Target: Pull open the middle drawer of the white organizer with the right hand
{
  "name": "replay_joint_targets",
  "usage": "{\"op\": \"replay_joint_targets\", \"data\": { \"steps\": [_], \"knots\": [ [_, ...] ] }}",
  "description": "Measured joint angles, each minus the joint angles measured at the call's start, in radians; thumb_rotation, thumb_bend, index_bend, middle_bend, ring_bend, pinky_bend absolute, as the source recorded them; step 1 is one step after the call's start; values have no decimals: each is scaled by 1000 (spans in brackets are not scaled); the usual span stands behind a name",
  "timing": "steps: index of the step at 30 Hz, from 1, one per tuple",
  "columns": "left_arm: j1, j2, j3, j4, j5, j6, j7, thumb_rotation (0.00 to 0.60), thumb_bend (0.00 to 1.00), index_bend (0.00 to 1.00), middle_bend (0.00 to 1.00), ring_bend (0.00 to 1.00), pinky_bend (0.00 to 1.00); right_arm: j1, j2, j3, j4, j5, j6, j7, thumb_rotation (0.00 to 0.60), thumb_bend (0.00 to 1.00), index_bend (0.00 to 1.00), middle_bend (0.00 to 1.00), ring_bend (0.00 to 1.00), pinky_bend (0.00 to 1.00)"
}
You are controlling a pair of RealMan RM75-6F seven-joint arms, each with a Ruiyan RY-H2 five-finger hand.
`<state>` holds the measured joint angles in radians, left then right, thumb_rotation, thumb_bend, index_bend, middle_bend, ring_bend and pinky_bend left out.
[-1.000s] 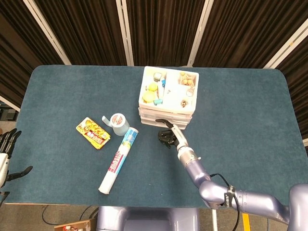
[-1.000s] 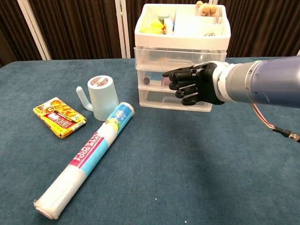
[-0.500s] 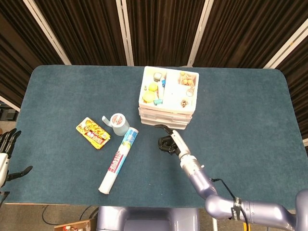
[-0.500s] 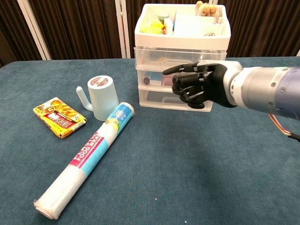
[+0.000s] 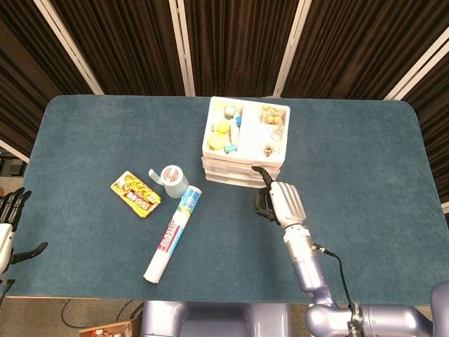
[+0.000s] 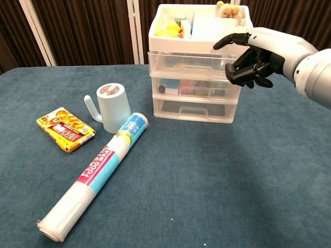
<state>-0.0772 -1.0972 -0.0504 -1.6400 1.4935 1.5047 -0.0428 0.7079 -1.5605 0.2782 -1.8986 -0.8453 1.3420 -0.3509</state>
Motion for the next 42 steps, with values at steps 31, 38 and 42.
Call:
{"op": "replay_joint_targets", "data": {
  "steps": [31,38,42],
  "knots": [
    [-1,5,1,-3,-6,-9,-9,600,8,0,0,0,36,63,-5,91,55,180,-63,-117,600,681,402,799,757,890],
    [-1,5,1,-4,-6,-9,-9,600,7,0,0,0,36,57,1,85,38,173,-53,-121,600,681,402,799,757,890],
    [-2,5,1,-4,-6,-11,-9,600,8,0,0,0,36,42,8,71,14,157,-44,-115,600,681,403,799,757,890]
  ]
}}
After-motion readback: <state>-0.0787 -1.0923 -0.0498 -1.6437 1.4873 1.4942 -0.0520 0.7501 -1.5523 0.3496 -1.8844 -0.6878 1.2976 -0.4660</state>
